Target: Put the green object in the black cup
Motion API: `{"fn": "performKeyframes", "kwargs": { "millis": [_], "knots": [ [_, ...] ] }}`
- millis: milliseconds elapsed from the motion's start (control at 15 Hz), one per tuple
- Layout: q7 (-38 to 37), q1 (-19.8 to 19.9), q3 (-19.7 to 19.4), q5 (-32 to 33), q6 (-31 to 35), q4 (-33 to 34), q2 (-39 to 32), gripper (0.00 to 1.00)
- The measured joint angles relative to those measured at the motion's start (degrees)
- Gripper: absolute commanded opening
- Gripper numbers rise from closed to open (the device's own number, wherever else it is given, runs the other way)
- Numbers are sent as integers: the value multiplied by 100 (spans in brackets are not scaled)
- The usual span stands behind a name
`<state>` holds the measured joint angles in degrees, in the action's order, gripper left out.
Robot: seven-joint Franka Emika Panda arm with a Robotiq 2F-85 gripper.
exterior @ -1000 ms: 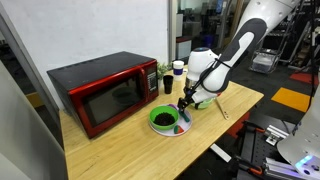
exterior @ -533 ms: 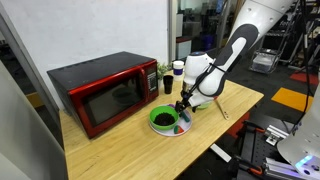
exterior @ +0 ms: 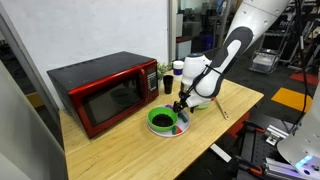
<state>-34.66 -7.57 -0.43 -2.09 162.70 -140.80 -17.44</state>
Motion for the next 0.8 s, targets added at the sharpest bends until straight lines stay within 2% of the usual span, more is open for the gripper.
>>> {"fn": "performKeyframes", "kwargs": {
  "millis": [133,200,267,400,600,800],
  "knots": [
    [-1,-6,-22,-46,10,11,-20,90],
    [-1,-6,-27,-71,15,15,-28,76],
    [-1,-6,-30,-95,17,17,-35,78],
    [-1,-6,-31,-146,25,27,-41,71],
    [-1,-6,-31,-233,40,41,-41,91],
    [-1,-6,-32,-317,84,56,-41,98]
  ]
}}
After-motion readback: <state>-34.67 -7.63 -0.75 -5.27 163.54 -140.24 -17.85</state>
